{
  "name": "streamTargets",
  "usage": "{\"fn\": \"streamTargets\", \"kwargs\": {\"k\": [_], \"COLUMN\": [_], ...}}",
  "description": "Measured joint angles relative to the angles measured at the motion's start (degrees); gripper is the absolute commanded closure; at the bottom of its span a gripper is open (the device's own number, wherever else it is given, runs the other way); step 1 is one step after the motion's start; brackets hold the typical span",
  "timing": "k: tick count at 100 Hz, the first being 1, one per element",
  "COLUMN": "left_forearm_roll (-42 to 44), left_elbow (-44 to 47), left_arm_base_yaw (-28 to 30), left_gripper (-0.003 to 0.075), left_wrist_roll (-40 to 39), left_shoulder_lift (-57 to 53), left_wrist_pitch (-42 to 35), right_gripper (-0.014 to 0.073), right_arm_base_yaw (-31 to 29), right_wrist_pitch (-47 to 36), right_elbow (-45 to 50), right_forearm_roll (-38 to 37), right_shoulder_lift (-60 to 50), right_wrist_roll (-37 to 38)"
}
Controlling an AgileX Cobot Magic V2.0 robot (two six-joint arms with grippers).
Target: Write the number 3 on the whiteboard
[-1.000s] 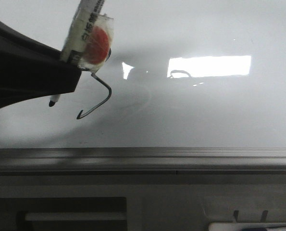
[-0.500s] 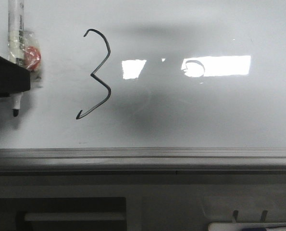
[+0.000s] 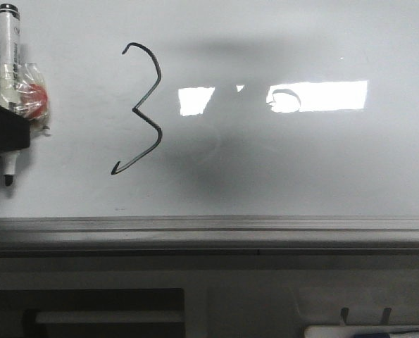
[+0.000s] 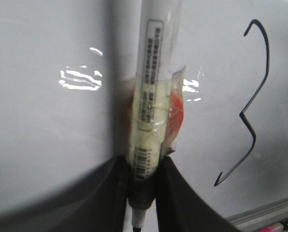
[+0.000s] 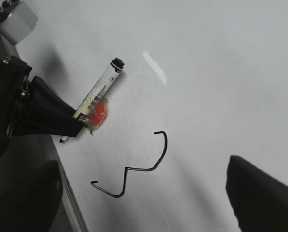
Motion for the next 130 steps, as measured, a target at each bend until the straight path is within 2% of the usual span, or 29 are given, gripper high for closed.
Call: {"fn": "streamTargets", "kwargs": {"k": [16, 23, 36, 40, 45, 86, 91, 98, 109, 112, 119, 130], "left_forearm_roll": [0.48, 0.77, 0.87, 0.87, 0.87, 2.25, 2.71, 3.64, 5.33, 5.77, 6.64, 8.89], "left_elbow": [0.0, 0.0, 0.0, 0.0, 0.0, 0.12, 0.23, 0.23, 0.23, 0.23, 0.23, 0.23], "left_arm_base_yaw": [0.21, 0.21, 0.33, 0.33, 0.33, 0.44, 0.44, 0.55, 0.55, 0.55, 0.55, 0.55], "left_gripper": [0.072, 0.0638, 0.0405, 0.036, 0.0341, 0.0344, 0.0344, 0.0351, 0.0402, 0.0426, 0.0513, 0.0704], "left_wrist_roll": [0.0, 0.0, 0.0, 0.0, 0.0, 0.0, 0.0, 0.0, 0.0, 0.0, 0.0, 0.0], "left_shoulder_lift": [0.0, 0.0, 0.0, 0.0, -0.12, -3.21, -5.06, -8.32, -13.8, -15.09, -18.27, -22.69], "left_wrist_pitch": [0.35, 0.47, 1.16, 1.31, 1.31, 0.5, 0.5, 0.6, 1.45, 1.72, 2.53, 3.94], "right_gripper": [-0.0024, -0.0024, -0.0024, -0.0024, -0.0024, -0.0015, 0.0029, 0.0176, 0.058, 0.0651, 0.064, 0.0638], "right_arm_base_yaw": [0.0, 0.0, 0.0, 0.0, 0.0, 0.0, 0.0, 0.0, 0.0, 0.0, 0.0, 0.0], "right_wrist_pitch": [0.0, 0.0, 0.68, 0.95, 1.39, 2.05, 2.15, 2.15, 2.36, 2.48, 2.61, 2.36], "right_elbow": [0.0, 0.0, 0.0, 0.0, 0.0, 0.0, 0.0, 0.0, 0.0, 0.0, 0.0, 0.11], "right_forearm_roll": [0.0, 0.0, 0.0, 0.0, 0.0, 0.0, 0.0, 0.0, 0.0, 0.0, 0.0, 0.0], "right_shoulder_lift": [0.0, 0.0, 0.0, 0.0, 0.0, 0.0, 0.0, 0.0, 0.0, -0.1, -0.39, -1.62], "right_wrist_roll": [0.0, 0.0, 0.0, 0.0, 0.0, 0.0, 0.0, 0.0, 0.0, 0.0, 0.0, 0.11]}}
